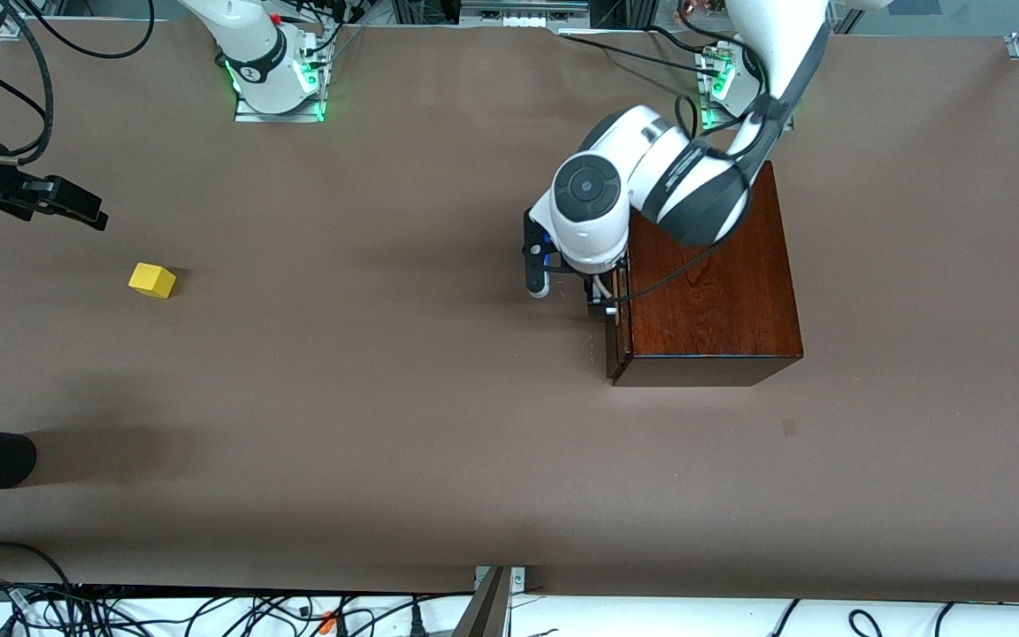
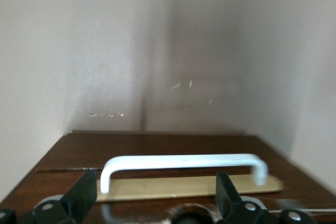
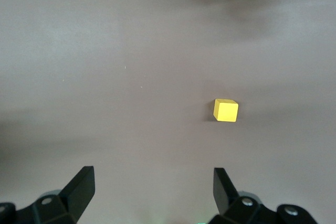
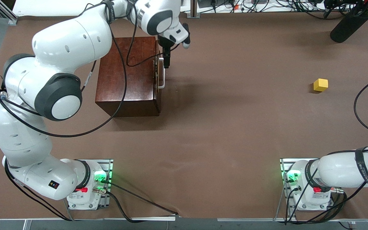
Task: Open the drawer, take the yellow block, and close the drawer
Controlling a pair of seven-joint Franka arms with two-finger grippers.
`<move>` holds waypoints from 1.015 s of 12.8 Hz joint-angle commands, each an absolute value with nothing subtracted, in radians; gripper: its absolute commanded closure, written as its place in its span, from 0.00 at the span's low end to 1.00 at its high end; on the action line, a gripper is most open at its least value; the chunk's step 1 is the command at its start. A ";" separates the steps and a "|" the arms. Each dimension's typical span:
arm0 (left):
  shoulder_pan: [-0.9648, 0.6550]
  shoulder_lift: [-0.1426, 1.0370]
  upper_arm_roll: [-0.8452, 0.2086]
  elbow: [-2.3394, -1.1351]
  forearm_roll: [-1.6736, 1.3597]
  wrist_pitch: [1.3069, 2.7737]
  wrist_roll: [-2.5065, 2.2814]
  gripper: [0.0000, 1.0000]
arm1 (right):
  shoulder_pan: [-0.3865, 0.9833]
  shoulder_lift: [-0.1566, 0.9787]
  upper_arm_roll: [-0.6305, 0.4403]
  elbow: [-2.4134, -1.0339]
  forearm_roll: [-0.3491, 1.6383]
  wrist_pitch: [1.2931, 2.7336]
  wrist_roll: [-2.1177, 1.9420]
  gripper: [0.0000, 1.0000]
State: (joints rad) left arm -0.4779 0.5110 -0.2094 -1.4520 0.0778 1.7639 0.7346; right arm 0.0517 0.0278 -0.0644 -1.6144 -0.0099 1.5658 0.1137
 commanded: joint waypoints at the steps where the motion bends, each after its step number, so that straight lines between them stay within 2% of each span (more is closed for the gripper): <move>1: -0.468 0.480 -0.209 -1.343 -0.009 1.625 0.612 0.00 | 0.037 0.017 -0.049 -1.611 -0.003 1.560 0.126 0.00; 4: -0.396 0.420 -0.209 -1.296 -0.011 1.539 0.444 0.00 | 0.037 0.017 -0.049 -1.611 -0.003 1.560 0.126 0.00; 10: -0.211 0.319 -0.190 -1.292 0.009 1.427 0.310 0.00 | 0.037 0.017 -0.048 -1.611 -0.003 1.560 0.126 0.00; 13: -0.195 0.230 -0.094 -1.339 0.006 1.437 0.218 0.00 | 0.037 0.017 -0.048 -1.611 -0.002 1.559 0.126 0.00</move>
